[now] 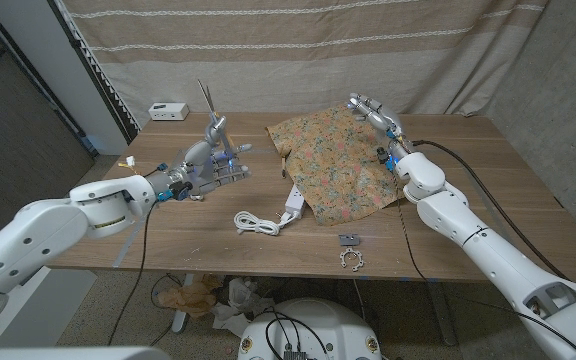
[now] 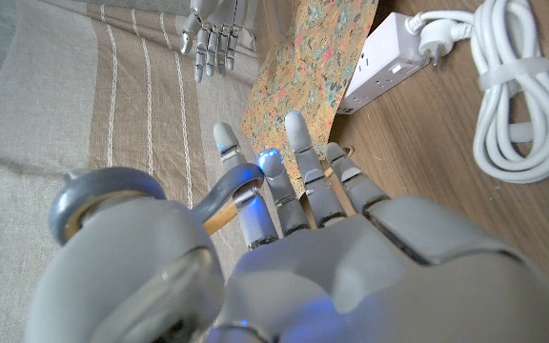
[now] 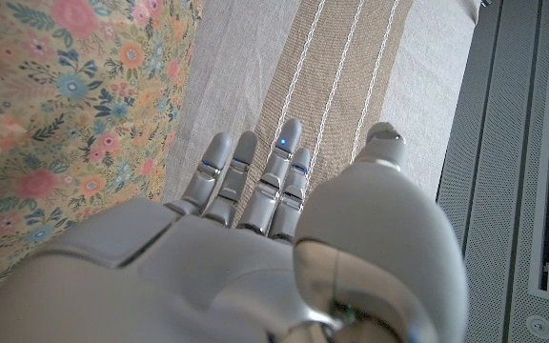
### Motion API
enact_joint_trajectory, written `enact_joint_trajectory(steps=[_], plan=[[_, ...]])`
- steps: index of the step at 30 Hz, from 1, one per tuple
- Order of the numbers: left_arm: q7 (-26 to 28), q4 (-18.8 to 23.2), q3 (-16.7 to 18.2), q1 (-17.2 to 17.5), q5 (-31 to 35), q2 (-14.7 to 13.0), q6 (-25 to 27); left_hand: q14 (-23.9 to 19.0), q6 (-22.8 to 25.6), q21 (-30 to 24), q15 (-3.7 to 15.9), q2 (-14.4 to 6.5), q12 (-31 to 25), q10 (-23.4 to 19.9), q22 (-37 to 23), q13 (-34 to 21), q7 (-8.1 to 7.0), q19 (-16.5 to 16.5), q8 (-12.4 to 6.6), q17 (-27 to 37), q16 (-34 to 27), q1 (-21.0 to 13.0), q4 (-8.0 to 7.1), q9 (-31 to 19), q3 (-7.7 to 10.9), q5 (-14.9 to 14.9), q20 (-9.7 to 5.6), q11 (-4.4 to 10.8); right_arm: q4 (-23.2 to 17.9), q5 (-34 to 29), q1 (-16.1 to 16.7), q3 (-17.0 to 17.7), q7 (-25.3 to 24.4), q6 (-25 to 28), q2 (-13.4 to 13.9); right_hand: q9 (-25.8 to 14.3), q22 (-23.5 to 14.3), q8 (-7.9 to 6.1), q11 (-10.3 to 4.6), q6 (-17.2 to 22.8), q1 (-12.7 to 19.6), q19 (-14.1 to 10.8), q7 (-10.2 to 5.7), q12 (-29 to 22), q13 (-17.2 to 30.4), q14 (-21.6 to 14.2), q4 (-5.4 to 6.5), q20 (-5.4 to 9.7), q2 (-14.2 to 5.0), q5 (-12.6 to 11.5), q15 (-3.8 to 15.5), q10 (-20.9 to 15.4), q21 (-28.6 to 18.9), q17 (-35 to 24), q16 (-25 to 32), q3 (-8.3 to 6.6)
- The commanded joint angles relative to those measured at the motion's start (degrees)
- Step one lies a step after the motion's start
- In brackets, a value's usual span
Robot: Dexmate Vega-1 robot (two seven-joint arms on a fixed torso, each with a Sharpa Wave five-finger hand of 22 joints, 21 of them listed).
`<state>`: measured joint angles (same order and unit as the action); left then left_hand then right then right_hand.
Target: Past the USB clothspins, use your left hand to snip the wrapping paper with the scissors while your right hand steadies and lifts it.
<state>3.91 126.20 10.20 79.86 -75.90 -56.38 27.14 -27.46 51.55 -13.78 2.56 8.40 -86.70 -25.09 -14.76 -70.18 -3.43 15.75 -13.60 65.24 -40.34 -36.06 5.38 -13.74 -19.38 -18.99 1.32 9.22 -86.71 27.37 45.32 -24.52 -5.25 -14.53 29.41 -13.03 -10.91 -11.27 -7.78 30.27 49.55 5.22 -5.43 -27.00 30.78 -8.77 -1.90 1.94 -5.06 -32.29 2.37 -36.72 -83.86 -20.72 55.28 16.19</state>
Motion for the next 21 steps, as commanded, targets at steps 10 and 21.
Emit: enact_joint_trajectory(steps=[10, 21], plan=[[2.8, 0.9, 0.7, -3.2, -3.6, -4.7, 10.1, -0.5, 1.1, -0.2, 6.25, 0.1, 0.1, -1.8, -0.2, 1.0, 3.27, -0.1, -0.08, -0.6, 0.1, -0.1, 0.17, -0.5, -0.23, -0.5, 0.74, 2.6, -0.1, 0.6, 1.0, 1.1, -0.2, -1.0, 0.2, 0.1, 0.0, -0.55, -0.22, 0.1, 0.1, 0.1, 0.1, -0.1, 0.0, -0.2, 0.05, 2.4, -0.61, -0.5, 9.09, 0.2, 0.3, 0.3, -0.9, 0.57], [3.1, 1.2, -0.3, -4.7, -2.7, -5.8, 11.6, -1.1, 2.2, -0.2, 6.44, 0.1, -1.2, -3.0, -0.2, 0.0, 3.32, 0.0, -0.34, -0.5, -0.3, -0.2, 0.19, -0.4, -0.17, -0.6, 0.83, 2.5, -0.5, 0.7, 0.7, 1.2, -0.1, -0.6, 0.4, 0.2, 0.1, -0.43, -0.16, -0.4, 0.1, 0.0, 0.18, -0.2, -0.1, -0.4, 0.04, 2.39, -0.67, -0.5, 9.02, 0.3, 0.6, 0.1, -1.2, 0.56]])
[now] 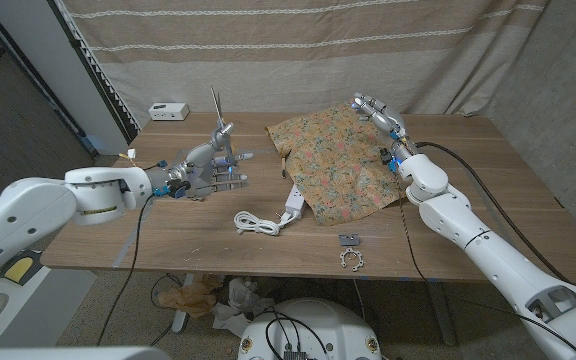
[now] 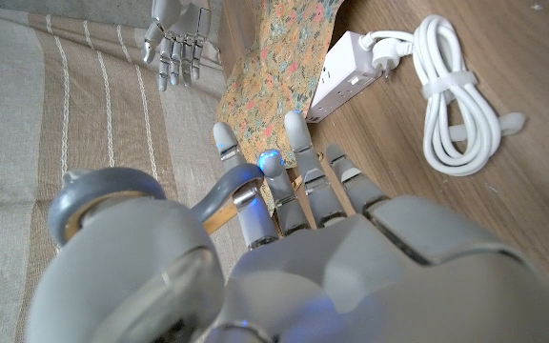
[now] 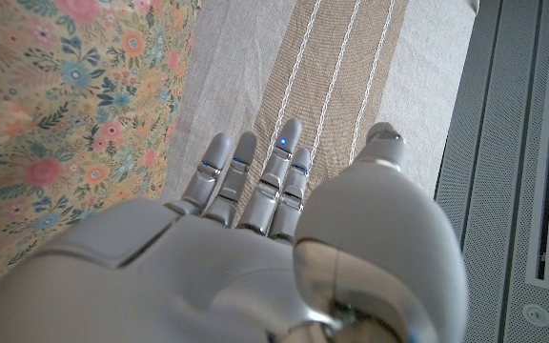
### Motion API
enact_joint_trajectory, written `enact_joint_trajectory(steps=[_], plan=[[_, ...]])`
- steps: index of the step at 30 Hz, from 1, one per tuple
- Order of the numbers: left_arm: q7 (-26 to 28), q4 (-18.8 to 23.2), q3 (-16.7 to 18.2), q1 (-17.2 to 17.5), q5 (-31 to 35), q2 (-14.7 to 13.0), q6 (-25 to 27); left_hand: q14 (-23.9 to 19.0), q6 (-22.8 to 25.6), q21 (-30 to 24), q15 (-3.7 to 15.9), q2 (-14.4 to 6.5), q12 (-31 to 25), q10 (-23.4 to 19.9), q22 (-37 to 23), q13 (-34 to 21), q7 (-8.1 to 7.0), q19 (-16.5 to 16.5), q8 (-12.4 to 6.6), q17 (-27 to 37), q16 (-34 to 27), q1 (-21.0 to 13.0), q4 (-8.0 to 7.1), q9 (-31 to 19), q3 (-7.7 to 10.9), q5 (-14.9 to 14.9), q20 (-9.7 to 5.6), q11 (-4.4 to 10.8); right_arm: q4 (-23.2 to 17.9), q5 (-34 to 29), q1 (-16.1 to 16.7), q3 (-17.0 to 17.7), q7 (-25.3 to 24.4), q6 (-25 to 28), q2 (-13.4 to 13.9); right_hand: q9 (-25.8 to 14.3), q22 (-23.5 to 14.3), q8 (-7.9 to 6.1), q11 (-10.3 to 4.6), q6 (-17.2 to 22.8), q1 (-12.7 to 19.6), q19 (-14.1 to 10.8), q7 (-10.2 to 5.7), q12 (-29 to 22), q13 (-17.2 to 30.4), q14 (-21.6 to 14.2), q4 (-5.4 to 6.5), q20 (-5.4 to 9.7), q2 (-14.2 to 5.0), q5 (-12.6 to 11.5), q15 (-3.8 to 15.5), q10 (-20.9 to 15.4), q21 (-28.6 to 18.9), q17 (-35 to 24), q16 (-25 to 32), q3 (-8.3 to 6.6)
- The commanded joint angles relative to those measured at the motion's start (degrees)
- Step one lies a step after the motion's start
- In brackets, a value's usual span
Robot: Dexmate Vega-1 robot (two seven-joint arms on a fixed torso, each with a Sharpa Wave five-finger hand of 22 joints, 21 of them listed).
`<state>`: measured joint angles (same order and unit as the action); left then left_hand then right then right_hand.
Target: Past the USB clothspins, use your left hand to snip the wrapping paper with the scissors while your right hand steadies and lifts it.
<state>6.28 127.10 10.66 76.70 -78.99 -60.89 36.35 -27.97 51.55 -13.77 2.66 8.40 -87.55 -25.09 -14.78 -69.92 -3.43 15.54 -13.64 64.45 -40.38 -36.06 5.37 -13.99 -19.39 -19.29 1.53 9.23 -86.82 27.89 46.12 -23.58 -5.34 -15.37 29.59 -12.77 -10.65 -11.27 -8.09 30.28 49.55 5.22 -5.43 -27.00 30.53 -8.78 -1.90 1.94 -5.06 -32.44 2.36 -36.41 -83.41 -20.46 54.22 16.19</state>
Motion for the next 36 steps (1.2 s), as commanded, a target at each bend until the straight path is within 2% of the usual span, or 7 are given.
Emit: enact_joint_trajectory(steps=[1, 16, 23, 30, 36], plan=[[0.7, 0.3, -0.8, -1.6, 0.4, -1.4, 2.5, -0.6, 2.2, -0.2, 6.32, 0.1, -0.3, -3.0, -0.2, -0.3, 3.37, 0.2, -0.3, 0.3, -0.3, -0.3, 0.19, -0.1, -0.16, -0.3, 0.63, 2.49, -0.4, 0.1, -0.1, 0.3, 0.0, 0.3, 0.3, -0.1, -0.2, -0.42, 0.16, -0.4, 0.1, 0.0, 0.23, -0.3, 0.1, -0.4, 0.04, 2.33, -0.67, -0.4, 9.01, 0.0, 0.1, -0.2, -0.2, 0.57], [-2.3, -0.8, -2.2, -1.7, 3.0, -0.7, 0.2, -0.5, 2.8, -0.1, 6.52, 0.0, -0.9, -3.3, -0.2, -0.5, 3.37, 0.2, -0.32, 0.5, -0.5, -0.6, 0.26, 0.0, -0.06, -0.5, 0.67, 2.46, -1.4, -1.6, -0.3, 0.0, -1.7, 2.4, 1.1, 0.1, -0.1, -0.38, 0.31, -0.8, 0.1, 0.0, 0.52, -0.4, -0.1, -0.5, 0.03, 2.34, -0.61, -0.4, 8.96, 0.1, 0.4, -0.4, -0.4, 0.61], [-2.4, -0.7, -2.2, -1.4, 3.3, -0.4, -0.2, -0.5, 3.1, 0.0, 6.51, -0.1, -0.7, -3.1, -0.2, -0.1, 3.11, 0.1, -0.31, 0.3, -0.5, -0.8, 0.35, 0.1, -0.01, -0.6, 0.23, 2.54, -3.7, -6.6, -0.3, -0.9, -6.0, 6.1, 2.6, 0.1, -0.1, -0.1, 0.36, -1.7, -0.2, -0.2, 0.69, -0.5, -0.1, -0.9, 0.16, 2.16, -0.47, -0.4, 8.55, 0.1, 0.4, -0.4, -0.5, 0.77], [-2.7, -0.8, -2.1, -1.2, 3.3, -0.4, -0.3, -0.5, 3.1, 0.1, 6.61, -0.1, -0.9, -3.2, -0.1, -0.2, 2.95, 0.0, -0.28, 0.1, -0.4, -0.9, 0.37, 0.1, -0.02, -0.7, 0.24, 2.53, -5.0, -10.2, -0.6, -1.9, -7.5, 8.6, 4.1, 0.2, -0.1, 0.39, 0.88, -4.1, -0.5, 0.8, 0.67, 0.2, 0.0, 0.7, 0.27, 1.23, -0.17, -0.5, 7.18, 3.0, 1.1, 0.0, -2.4, 1.06], [-3.0, -0.8, -2.0, -1.0, 3.6, -0.4, -0.5, -0.6, 3.1, 0.1, 6.68, -0.2, -0.6, -3.0, -0.1, 0.1, 2.88, -0.1, -0.19, -0.2, -0.3, -1.1, 0.39, 0.1, 0.03, -0.7, 0.22, 2.53, -7.5, -16.4, -0.4, -3.6, -10.5, 11.7, 5.6, 0.3, 0.0, 0.53, 1.76, -6.3, -0.8, 1.4, 0.82, 1.7, -0.5, 2.2, 0.47, 0.82, -0.18, -0.6, 6.22, 6.7, 1.5, 0.7, -4.4, 1.18]])
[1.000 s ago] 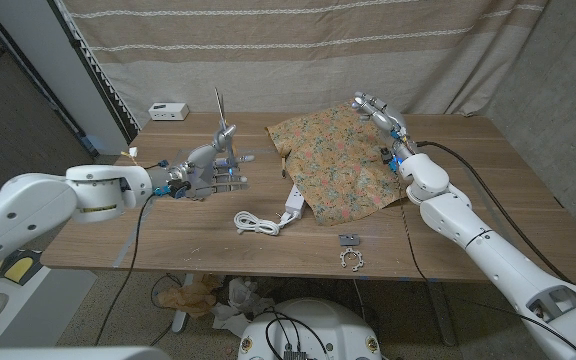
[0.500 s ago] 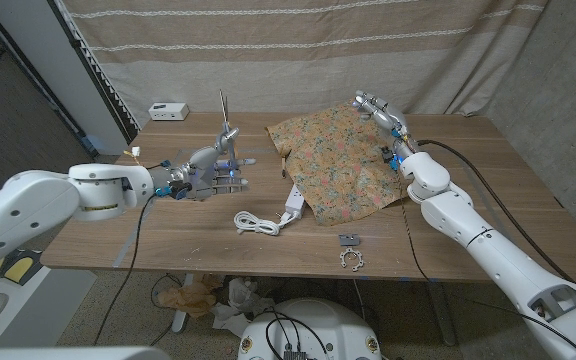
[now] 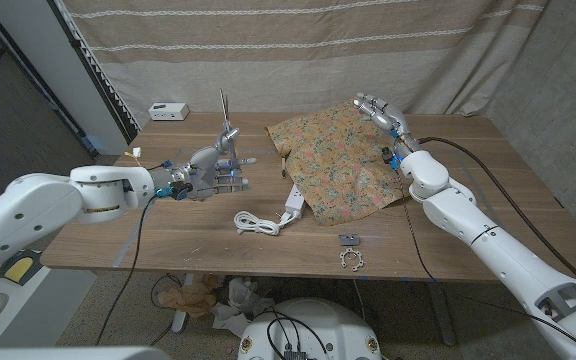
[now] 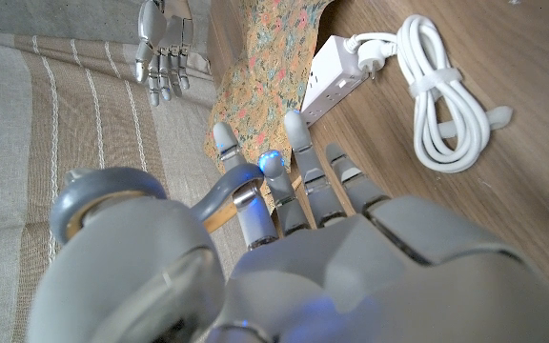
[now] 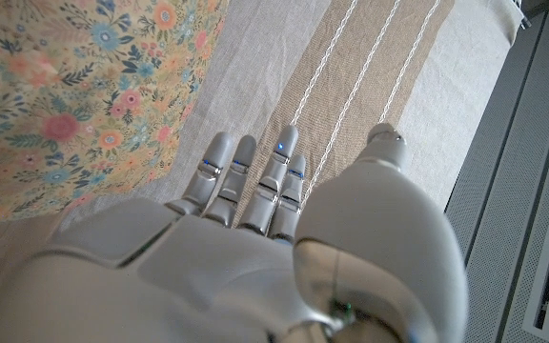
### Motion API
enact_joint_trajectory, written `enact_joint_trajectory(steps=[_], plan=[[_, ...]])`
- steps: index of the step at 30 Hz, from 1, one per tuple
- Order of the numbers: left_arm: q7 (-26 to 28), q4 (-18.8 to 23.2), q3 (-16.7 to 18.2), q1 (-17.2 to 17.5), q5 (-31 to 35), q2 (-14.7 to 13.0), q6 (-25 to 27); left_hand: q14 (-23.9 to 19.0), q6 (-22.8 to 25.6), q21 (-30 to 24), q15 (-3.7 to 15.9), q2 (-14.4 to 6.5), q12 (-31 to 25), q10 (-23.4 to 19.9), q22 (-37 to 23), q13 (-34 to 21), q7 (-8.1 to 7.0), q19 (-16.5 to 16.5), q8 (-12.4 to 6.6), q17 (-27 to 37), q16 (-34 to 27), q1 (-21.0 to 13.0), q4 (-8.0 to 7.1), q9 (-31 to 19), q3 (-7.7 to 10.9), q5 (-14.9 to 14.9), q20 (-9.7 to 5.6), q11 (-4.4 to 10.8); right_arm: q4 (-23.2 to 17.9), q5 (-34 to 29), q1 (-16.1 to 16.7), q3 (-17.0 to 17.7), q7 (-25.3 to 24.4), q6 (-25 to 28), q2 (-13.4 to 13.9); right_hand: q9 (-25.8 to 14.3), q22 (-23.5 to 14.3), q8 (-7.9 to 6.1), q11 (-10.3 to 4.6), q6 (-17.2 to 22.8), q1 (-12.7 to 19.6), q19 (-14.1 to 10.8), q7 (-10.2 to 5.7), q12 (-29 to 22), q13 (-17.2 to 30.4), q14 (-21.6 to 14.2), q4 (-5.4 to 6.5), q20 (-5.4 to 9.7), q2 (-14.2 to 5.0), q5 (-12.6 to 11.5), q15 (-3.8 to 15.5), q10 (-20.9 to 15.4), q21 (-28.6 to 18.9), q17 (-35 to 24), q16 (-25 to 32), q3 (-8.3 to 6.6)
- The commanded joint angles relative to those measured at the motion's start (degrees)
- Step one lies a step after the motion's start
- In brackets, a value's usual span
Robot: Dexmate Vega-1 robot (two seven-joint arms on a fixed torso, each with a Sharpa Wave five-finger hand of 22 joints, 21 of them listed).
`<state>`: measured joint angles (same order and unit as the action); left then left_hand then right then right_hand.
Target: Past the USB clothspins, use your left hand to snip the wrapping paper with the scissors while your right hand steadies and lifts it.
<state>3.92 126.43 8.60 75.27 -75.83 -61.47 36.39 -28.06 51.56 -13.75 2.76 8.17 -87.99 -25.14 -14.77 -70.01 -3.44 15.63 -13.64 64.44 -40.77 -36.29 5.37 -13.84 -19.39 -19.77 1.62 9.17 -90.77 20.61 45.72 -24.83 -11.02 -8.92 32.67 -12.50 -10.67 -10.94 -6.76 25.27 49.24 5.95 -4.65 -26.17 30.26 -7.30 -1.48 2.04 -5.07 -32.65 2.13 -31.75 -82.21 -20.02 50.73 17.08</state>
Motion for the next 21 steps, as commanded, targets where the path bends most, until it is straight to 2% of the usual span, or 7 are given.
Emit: enact_joint_trajectory(steps=[1, 7, 10, 13, 21], plan=[[-0.7, 0.0, 0.1, 0.4, 0.6, 0.2, -0.6, -0.5, 3.1, 0.1, 6.53, 0.0, -0.2, -3.1, -0.1, 0.2, 2.87, -0.2, -0.18, -0.2, 0.1, -0.9, 0.4, 0.0, 0.03, -0.3, 0.18, 2.61, -3.8, -10.1, 0.0, -2.6, -5.1, 5.7, 2.7, 0.0, 0.0, 0.21, 0.84, -2.1, -0.5, 1.0, 0.06, 1.4, -0.4, 1.3, 0.07, 0.58, -0.17, -0.4, 6.2, 3.4, 0.5, 0.6, -1.5, 0.29], [-1.0, 0.1, 0.3, 0.6, 0.6, 0.2, -0.5, -0.5, 3.2, 0.1, 6.57, 0.0, -0.6, -3.4, -0.1, -0.2, 2.83, -0.1, -0.21, -0.1, 0.0, -1.0, 0.4, -0.1, 0.01, -0.3, 0.13, 2.57, -5.4, -13.3, -0.5, -3.8, -5.0, 8.5, 3.7, 0.1, 0.2, 0.17, 2.17, -6.4, -1.2, 3.0, 0.49, 4.5, -1.4, 4.7, 0.13, -0.52, 0.3, -0.2, 3.96, 10.9, 1.9, 1.2, -3.9, 0.29], [-0.8, 0.2, 0.5, 0.8, 0.5, 0.3, -0.5, -0.5, 3.2, 0.1, 6.54, 0.0, -0.3, -3.2, -0.1, 0.2, 2.82, -0.1, -0.21, 0.0, 0.0, -1.0, 0.37, -0.1, -0.01, -0.3, 0.14, 2.62, -6.0, -14.5, -0.7, -4.3, -4.8, 9.6, 4.0, 0.1, 0.2, 0.34, 3.45, -8.9, -1.9, 4.1, 1.31, 5.5, -1.9, 7.1, 0.35, -0.87, 0.49, 0.0, 2.91, 13.2, 2.7, 1.4, -5.0, 0.33], [-0.7, 0.2, 0.6, 0.9, 0.5, 0.4, -0.4, -0.6, 3.6, 0.1, 6.59, -0.1, -0.4, -3.4, -0.1, 0.1, 2.92, -0.1, -0.35, -0.1, -0.1, -1.0, 0.34, -0.2, -0.03, -0.4, 0.13, 2.61, -6.5, -15.1, -0.8, -4.7, -4.3, 10.2, 4.2, 0.1, 0.2, 0.35, 3.96, -10.3, -2.2, 4.7, 1.71, 5.9, -2.1, 8.6, 0.38, -1.24, 0.75, 0.0, 2.34, 14.2, 3.2, 1.6, -5.8, 0.39], [-0.3, 0.8, 1.8, 2.1, 0.4, 0.4, 0.1, -0.6, 3.6, 0.1, 6.64, -0.1, -0.4, -3.4, -0.1, 0.1, 2.77, -0.1, -0.38, -0.1, -0.1, -1.0, 0.29, -0.3, -0.04, -0.4, 0.12, 2.6, -7.2, -17.8, -0.5, -5.6, -4.8, 10.3, 4.2, 0.1, 0.2, 0.28, 3.8, -11.2, -2.5, 5.3, 1.84, 6.0, -2.4, 9.3, 0.49, -1.41, 0.83, 0.1, 1.92, 14.6, 3.6, 1.8, -6.3, 0.4]])
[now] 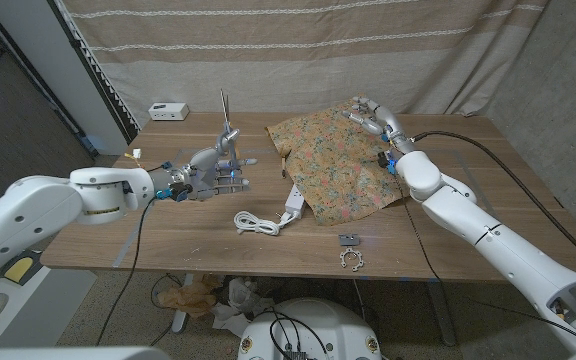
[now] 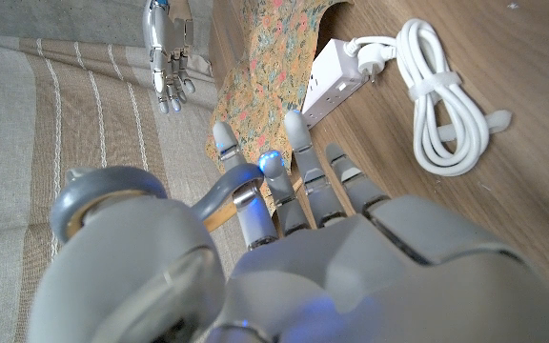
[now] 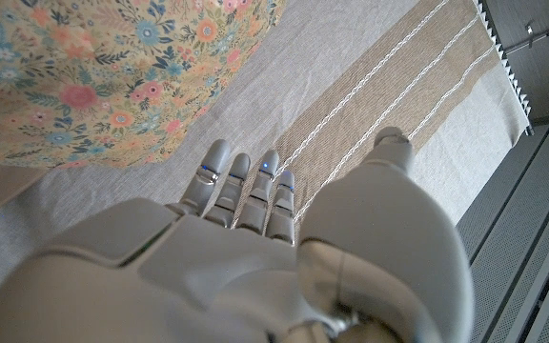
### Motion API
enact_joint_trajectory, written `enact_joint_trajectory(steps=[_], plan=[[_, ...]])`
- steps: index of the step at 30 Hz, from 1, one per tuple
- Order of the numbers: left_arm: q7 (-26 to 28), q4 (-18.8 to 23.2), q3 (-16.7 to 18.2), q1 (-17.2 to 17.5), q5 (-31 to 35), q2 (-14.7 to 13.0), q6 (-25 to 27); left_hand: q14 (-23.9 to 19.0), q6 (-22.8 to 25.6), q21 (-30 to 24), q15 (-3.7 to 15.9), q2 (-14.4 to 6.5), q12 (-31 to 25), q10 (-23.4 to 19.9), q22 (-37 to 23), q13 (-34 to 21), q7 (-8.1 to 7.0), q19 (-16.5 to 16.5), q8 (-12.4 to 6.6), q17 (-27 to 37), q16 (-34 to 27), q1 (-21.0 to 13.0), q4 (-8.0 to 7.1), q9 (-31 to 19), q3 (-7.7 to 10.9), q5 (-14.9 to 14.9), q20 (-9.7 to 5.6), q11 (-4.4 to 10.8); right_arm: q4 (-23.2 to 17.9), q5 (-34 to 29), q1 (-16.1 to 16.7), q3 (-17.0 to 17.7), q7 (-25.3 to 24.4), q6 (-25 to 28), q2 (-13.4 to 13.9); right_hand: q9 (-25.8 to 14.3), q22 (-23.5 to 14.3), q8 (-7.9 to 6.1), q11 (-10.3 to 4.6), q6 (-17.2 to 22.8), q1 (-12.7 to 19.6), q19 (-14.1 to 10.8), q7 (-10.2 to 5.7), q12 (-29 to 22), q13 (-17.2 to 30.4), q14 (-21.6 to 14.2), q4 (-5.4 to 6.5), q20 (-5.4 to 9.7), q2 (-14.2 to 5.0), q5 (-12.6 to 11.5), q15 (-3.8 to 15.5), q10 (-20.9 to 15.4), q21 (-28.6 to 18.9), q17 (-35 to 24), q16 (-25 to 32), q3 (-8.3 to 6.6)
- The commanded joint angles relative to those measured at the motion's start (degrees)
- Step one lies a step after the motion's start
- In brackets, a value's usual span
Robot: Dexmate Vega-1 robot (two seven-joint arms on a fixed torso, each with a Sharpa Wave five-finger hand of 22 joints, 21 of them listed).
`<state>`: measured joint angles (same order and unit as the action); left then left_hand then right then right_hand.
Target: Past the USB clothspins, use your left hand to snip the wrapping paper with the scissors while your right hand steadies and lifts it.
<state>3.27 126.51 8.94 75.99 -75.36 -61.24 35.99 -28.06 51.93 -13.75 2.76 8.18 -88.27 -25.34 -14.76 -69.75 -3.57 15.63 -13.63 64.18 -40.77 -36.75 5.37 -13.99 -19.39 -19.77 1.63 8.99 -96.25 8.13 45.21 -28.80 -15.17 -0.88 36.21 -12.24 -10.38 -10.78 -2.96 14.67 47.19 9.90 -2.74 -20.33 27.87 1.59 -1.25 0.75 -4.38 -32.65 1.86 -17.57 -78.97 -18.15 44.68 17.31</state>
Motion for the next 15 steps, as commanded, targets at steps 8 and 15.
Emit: enact_joint_trajectory(steps=[8, 15], plan=[[2.3, 2.6, 4.4, 4.1, -0.7, 1.4, 1.5, -0.8, 3.4, 0.2, 6.53, -0.2, -0.2, -3.4, -0.1, -0.1, 2.94, -0.1, -0.48, 0.0, -0.1, -0.6, 0.26, -0.3, -0.05, -0.5, 0.13, 2.81, -4.3, -9.2, 0.7, -2.6, -2.5, 5.8, 0.8, -0.1, -0.2, -0.08, 1.83, -2.3, -1.8, 3.8, 0.58, 1.0, -0.6, 2.9, 0.77, -0.87, 0.43, 0.2, 0.71, 2.5, 1.6, 0.4, -1.7, 0.42], [3.2, 3.9, 6.4, 5.9, -0.7, 2.3, 2.4, -0.9, 3.5, 0.2, 6.64, -0.2, -0.2, -3.5, -0.1, -0.2, 2.87, -0.1, -0.51, -0.2, -0.1, -0.5, 0.19, -0.5, -0.06, -0.6, 0.17, 2.8, -5.0, -9.7, 1.2, -3.0, -2.8, 7.4, 0.1, 0.0, -0.5, -0.1, 2.84, -3.4, -2.9, 3.4, 1.72, 1.3, -1.0, 3.4, 1.23, -0.67, 0.57, 0.4, 0.24, 3.0, 1.5, 0.8, -2.4, 0.58]])
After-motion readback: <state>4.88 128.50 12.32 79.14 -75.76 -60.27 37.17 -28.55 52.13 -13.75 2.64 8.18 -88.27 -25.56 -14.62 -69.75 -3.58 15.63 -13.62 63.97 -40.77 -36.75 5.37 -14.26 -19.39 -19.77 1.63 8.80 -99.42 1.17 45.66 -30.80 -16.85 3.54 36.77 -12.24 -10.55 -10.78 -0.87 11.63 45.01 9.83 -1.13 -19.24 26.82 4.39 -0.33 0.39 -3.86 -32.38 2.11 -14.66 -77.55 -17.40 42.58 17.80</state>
